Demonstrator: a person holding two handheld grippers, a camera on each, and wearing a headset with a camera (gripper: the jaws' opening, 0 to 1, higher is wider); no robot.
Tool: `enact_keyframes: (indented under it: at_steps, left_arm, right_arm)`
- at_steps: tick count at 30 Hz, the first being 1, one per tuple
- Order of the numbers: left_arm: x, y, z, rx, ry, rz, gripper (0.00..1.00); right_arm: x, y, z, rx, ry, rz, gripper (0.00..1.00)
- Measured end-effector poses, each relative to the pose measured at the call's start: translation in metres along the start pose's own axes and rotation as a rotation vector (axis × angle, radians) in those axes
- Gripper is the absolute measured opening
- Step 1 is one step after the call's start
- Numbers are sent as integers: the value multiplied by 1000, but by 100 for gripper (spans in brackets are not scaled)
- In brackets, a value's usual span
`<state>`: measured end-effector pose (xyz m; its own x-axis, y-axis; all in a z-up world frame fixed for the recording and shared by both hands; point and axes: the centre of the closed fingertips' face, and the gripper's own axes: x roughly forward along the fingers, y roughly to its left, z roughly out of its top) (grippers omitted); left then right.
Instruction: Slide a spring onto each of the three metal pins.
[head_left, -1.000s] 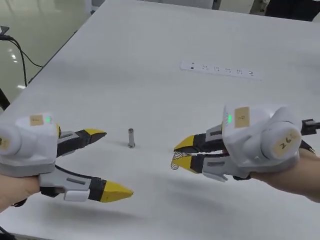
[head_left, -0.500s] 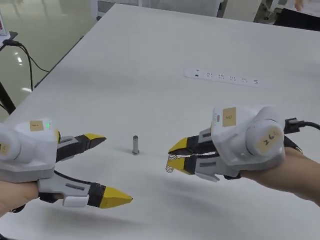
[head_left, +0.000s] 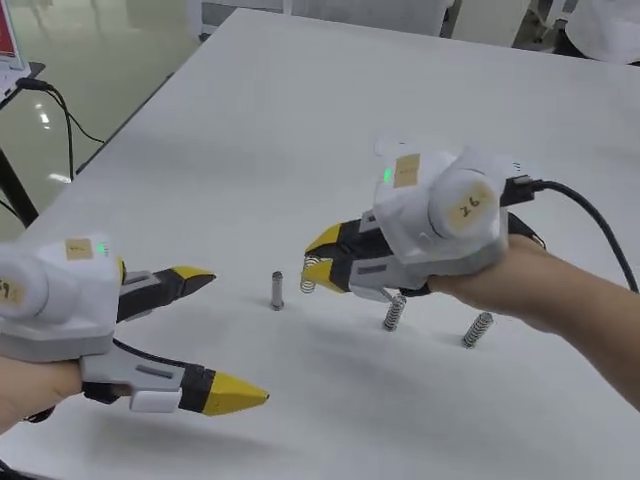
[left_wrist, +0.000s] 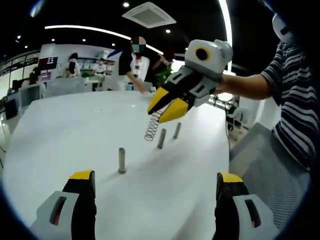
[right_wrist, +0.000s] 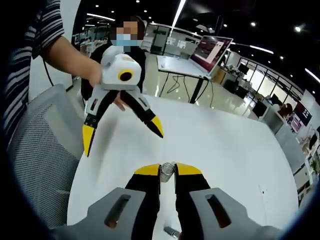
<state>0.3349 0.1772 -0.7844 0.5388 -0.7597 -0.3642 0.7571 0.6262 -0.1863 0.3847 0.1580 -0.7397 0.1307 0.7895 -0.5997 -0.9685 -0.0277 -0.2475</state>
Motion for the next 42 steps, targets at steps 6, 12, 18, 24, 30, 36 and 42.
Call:
enact_keyframes:
  at_steps: [6,12,18,24,30,36,42]
  left_arm:
    - [-3,2,2,2,-5,7,98]
    - [-3,3,1,1,-5,9,98]
    - [-4,4,1,1,-5,11,98]
    - [-5,5,1,-1,-10,14,98]
    - [-5,6,2,-5,-14,18,98]
    - [-4,6,1,-13,-15,19,97]
    - [-5,7,0,-15,-20,22,97]
  right_arm:
    - [15,-10,6,52,-18,-5,7]
    - [28,-16,10,96,-25,2,7]
    - [38,-17,7,102,-11,8,7]
    - [40,-17,2,112,-3,-4,7]
    - [40,-16,-2,118,9,1,7]
    - [45,-17,-9,125,23,7,7]
    - [53,-16,-16,150,40,11,7]
